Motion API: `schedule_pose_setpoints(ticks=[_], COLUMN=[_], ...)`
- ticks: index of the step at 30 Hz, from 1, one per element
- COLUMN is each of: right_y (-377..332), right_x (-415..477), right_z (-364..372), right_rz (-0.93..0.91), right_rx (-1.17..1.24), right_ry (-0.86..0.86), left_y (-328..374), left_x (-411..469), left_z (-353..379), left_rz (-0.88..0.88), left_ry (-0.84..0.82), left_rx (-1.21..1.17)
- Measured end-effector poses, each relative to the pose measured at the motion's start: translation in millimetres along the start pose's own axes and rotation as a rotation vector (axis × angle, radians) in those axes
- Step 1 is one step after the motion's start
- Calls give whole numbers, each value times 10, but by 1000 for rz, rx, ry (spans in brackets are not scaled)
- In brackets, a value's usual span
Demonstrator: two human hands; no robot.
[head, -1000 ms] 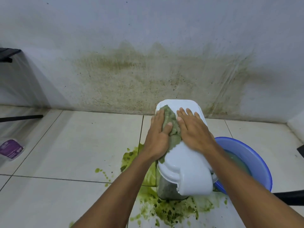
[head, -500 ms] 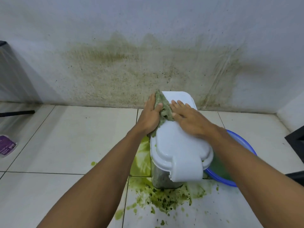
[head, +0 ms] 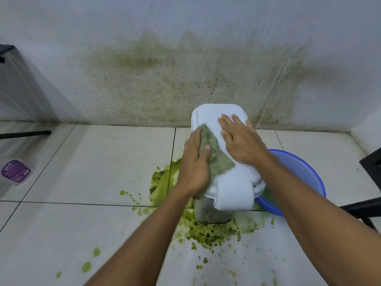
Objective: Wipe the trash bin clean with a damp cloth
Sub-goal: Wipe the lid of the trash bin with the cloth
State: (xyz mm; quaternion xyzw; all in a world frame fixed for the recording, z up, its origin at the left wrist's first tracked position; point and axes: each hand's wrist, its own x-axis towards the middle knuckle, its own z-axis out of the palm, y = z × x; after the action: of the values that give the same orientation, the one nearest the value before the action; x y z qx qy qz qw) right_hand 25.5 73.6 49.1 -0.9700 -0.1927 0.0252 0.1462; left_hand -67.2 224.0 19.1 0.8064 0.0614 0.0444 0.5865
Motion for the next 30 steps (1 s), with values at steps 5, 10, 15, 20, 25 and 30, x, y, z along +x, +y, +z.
schedule_pose_setpoints(ticks=[5,10,15,20,25,30], right_y=[-20,-41,-45,-35,-36,-44], right_x=[16,42,10,26,49,31], right_z=[-3,-7,-13,-14,-4,-17], right_rz=[14,52,78,96,105,111], right_rx=[-1,7,34,59,76,77], right_ry=[26,18,-14,-13,-4,-10], left_y=[69,-7,-55,-45,-39,83], left_x=[557,-232,-446,34,-676,-1088], left_z=[-66,35,156,-69,222,558], left_rz=[-40,-38,11,-58,10,6], left_ry=[-86,7,104,-31,154,278], left_rx=[-29,-60,-47,-67,-69,-84])
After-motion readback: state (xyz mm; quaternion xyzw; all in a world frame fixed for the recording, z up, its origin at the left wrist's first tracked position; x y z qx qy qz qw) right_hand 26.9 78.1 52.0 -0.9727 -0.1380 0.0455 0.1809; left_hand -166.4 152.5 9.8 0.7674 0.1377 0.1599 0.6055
